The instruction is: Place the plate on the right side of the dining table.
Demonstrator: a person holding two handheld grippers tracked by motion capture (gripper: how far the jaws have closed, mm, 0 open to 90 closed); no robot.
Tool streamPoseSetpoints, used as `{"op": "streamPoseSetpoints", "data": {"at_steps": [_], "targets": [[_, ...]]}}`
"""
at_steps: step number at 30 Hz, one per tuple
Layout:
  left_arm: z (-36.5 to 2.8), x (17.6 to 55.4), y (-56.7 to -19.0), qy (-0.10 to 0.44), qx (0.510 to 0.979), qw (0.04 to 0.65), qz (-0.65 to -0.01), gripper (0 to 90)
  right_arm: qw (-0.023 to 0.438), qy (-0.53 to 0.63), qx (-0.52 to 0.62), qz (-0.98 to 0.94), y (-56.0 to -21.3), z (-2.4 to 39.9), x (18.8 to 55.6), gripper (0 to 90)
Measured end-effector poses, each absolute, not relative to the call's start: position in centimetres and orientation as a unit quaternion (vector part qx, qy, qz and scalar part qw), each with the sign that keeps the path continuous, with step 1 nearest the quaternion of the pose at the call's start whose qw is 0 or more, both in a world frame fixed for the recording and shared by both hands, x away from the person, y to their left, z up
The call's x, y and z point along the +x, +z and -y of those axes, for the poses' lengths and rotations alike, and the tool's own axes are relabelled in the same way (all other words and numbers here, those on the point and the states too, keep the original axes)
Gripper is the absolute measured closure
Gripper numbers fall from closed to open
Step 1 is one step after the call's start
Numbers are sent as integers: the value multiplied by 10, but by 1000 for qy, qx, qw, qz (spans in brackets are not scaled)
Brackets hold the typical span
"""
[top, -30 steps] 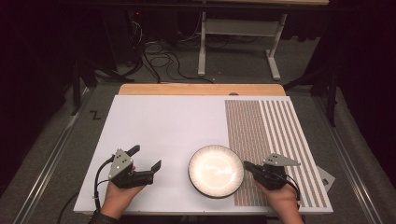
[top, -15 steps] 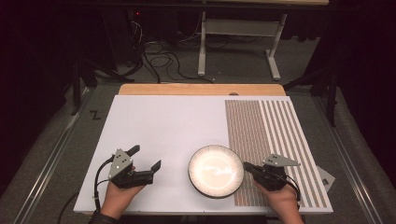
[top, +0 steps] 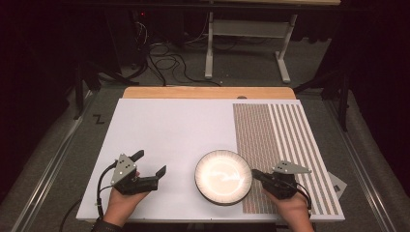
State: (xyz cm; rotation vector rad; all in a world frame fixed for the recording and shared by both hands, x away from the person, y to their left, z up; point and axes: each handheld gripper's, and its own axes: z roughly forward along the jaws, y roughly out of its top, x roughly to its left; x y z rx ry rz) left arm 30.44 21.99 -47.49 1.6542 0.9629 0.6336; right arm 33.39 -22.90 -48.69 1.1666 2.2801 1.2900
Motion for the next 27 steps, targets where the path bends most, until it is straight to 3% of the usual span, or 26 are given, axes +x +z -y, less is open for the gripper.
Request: {"op": "streamPoseSetpoints", "data": {"at_steps": [27], "targets": [[-221,304,-474,264,693,535,-405,59,135,444,400,-790,-487,228,335,900]]}}
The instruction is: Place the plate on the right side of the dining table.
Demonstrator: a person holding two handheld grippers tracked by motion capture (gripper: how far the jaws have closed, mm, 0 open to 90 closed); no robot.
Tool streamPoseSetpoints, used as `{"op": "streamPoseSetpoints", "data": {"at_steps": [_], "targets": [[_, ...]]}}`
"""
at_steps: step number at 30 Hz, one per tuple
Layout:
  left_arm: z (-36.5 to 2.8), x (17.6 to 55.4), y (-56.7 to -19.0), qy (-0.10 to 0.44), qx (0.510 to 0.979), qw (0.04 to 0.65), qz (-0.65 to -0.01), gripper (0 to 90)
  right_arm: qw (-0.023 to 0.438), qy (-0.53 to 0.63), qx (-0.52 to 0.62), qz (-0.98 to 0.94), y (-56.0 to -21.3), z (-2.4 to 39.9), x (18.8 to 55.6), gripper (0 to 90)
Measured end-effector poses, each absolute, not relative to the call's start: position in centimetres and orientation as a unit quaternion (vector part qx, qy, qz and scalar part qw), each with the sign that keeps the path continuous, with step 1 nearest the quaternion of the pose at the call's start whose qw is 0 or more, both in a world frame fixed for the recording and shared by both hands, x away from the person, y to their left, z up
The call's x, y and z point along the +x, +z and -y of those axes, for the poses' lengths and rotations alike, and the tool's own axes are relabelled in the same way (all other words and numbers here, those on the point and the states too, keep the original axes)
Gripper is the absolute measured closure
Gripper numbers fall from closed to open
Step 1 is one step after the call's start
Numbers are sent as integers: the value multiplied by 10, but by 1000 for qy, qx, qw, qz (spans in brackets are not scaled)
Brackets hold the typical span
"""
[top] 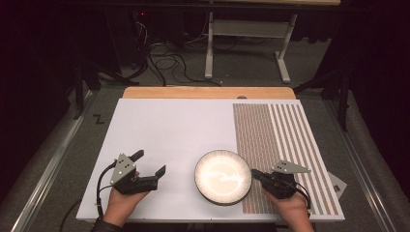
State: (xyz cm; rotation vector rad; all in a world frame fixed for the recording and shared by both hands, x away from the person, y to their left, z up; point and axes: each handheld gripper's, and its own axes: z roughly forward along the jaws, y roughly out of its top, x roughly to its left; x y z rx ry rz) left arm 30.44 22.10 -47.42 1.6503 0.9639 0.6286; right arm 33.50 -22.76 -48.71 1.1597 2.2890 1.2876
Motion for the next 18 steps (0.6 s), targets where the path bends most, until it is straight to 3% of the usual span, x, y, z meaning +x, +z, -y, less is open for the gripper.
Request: {"op": "streamPoseSetpoints", "data": {"at_steps": [18], "targets": [[-222,304,-474,263,690,538,-406,59,138,435,390,-800,-489,219,336,900]]}}
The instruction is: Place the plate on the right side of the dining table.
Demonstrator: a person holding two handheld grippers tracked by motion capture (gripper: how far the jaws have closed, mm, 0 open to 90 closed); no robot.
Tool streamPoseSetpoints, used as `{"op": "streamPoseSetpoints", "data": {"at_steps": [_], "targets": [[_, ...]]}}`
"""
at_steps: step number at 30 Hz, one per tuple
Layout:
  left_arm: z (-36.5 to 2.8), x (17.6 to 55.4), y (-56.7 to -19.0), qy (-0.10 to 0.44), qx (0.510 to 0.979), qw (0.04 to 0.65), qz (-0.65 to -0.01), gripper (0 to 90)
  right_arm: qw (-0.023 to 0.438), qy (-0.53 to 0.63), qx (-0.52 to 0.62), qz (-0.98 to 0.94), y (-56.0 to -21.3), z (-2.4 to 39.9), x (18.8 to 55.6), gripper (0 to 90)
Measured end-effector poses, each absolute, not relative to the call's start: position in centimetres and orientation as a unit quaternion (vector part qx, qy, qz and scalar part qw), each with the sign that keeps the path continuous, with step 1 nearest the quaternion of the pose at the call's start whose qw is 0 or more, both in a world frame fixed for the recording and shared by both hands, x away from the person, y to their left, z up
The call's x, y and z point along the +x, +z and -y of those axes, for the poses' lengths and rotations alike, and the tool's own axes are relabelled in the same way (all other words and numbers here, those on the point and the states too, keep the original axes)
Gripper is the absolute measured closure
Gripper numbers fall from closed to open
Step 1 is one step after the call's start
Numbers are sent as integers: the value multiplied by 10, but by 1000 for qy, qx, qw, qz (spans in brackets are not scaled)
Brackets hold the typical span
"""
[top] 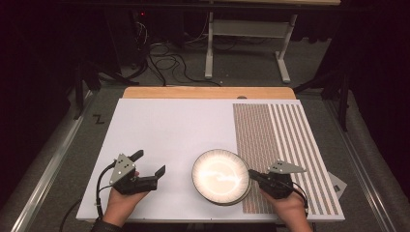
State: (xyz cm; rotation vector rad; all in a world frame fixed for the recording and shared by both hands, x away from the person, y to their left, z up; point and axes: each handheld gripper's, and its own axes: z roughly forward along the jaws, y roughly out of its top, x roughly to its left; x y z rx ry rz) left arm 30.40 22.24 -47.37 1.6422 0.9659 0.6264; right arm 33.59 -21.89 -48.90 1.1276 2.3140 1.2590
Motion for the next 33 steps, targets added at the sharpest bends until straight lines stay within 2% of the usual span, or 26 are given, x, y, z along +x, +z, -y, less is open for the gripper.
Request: {"op": "streamPoseSetpoints", "data": {"at_steps": [33], "targets": [[-223,305,-474,238,690,542,-416,59,120,428,381,-811,-492,204,336,900]]}}
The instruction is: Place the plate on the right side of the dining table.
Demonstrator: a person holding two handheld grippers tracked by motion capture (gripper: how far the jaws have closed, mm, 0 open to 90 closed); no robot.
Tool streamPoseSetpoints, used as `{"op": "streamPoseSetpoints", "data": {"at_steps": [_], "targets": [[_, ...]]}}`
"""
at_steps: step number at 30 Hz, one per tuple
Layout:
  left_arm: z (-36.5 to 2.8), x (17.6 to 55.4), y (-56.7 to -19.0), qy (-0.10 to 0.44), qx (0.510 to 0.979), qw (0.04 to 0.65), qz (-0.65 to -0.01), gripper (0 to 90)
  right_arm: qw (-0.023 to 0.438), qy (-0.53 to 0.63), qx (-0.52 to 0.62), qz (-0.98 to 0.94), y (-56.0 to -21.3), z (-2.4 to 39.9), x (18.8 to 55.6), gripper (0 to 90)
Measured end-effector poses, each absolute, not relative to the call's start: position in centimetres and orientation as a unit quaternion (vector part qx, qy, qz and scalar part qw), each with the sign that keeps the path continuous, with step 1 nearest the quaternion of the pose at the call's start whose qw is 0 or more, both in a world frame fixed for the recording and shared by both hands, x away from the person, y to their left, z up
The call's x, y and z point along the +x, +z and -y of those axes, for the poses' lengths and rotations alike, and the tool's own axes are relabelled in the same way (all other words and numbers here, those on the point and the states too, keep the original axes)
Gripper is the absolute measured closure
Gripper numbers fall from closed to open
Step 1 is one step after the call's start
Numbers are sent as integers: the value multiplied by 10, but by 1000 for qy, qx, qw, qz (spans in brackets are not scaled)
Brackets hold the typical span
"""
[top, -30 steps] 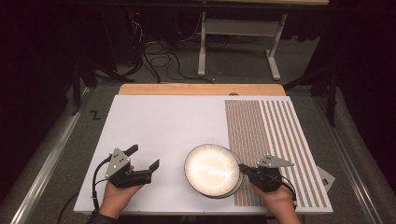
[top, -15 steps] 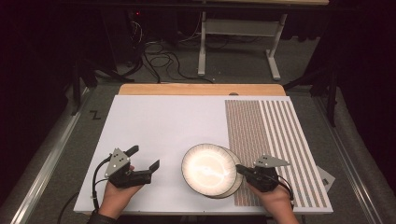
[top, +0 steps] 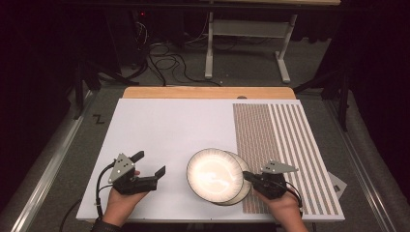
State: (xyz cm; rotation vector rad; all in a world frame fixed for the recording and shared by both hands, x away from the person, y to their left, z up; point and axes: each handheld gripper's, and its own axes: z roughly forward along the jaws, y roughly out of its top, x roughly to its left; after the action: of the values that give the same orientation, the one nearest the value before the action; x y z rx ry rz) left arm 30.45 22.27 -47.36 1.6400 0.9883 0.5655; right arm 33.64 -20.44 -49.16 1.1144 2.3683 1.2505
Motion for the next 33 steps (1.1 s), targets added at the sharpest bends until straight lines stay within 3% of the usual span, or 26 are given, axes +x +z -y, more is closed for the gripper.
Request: {"op": "streamPoseSetpoints", "data": {"at_steps": [33], "targets": [[-224,304,-471,244,689,540,-417,59,113,433,382,-808,-493,205,338,900]]}}
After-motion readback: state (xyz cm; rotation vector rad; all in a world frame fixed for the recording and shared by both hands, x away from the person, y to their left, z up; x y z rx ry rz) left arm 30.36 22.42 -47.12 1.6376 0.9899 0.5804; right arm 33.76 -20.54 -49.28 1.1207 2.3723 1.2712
